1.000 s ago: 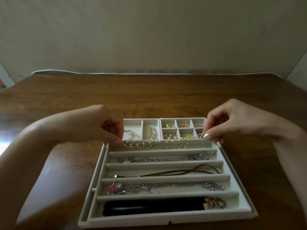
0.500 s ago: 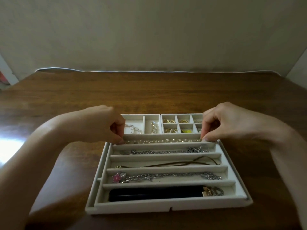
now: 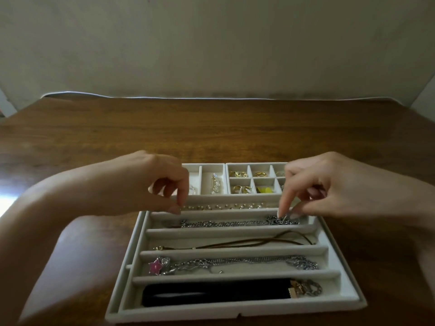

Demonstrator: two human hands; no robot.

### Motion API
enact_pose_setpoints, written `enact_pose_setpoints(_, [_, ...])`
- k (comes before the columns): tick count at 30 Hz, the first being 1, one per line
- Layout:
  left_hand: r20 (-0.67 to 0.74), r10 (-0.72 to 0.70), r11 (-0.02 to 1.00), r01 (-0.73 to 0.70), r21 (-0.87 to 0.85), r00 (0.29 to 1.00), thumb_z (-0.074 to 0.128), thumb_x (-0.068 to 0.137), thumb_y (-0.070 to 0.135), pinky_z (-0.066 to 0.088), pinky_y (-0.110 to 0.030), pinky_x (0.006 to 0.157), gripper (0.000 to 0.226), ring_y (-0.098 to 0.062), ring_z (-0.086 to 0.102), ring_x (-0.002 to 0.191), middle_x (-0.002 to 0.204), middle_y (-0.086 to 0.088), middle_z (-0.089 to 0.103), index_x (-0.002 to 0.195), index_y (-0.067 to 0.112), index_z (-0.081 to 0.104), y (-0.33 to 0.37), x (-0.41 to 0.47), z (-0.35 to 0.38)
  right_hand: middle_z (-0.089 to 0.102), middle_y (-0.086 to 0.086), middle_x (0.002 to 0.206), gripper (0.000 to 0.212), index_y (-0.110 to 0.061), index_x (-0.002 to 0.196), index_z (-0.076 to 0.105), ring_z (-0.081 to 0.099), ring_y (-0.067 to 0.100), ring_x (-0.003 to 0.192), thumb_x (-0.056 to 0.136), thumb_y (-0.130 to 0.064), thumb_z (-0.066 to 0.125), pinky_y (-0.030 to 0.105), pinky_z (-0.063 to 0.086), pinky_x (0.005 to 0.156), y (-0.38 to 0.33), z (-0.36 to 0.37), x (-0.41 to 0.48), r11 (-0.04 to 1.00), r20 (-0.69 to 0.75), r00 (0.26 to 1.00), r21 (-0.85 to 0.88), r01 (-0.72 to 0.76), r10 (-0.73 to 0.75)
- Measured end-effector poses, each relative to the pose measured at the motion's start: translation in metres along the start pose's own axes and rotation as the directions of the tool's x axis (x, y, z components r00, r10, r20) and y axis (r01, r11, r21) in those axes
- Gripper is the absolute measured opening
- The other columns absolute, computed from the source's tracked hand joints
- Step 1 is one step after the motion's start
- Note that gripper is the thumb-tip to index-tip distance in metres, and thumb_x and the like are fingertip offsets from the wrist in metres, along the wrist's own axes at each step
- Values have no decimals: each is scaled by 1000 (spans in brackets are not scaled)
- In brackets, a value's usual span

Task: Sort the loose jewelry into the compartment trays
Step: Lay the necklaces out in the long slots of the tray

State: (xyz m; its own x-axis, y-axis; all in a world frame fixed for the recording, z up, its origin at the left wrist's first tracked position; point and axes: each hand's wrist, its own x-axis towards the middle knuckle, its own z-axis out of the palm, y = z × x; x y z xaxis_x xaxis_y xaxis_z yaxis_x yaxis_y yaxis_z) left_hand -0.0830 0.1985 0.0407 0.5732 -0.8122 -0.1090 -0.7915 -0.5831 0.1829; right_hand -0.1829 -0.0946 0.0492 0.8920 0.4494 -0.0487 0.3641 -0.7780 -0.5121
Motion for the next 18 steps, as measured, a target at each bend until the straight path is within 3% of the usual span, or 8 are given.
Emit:
enact_pose_setpoints(3, [-74,95,993,-99,-60,993,66,75,39,33,0,72,29,23,44,78,82,50,44,61,50,44,9,5,6,52,-11,89,24,-43,89,71,53,8,85,78,-21,74,16,42,63,-3,6,2,992,12,999,-120,39,-38])
enact_pose_setpoints(6, [-78,120,991,-124,-56,990,71,78,29,35,-2,71,31,22,44,75,65,24,50,66,45,48,14,8,9,51,-13,86,29,-45,97,68,51,6,87,79,-23,73,18,43,64,-4,10,4,977,39,998,-204,58,-51])
enact_pose_setpoints(8, [-51,109,992,-112,-53,993,71,79,29,36,-6,68,20,16,46,73,68,21,46,72,40,55,16,9,9,51,-16,82,28,-45,98,67,51,3,83,80,-24,72,17,41,61,-6,12,5,966,47,997,-251,63,-53])
enact_pose_setpoints(12, [-42,99,991,-103,-91,994,70,80,26,37,-11,61,5,-1,47,63,74,14,54,82,26,66,22,10,10,53,-17,78,17,-37,86,68,53,1,74,78,-24,74,15,39,59,-9,14,7,941,28,995,-323,97,-93])
enact_pose_setpoints(18, [-168,215,926,-256,-279,962,70,79,30,39,-10,60,5,-8,53,70,78,14,56,81,32,66,17,9,6,52,-19,73,13,-33,73,63,53,1,75,78,-24,70,14,37,60,-8,15,10,939,27,996,-331,92,-87])
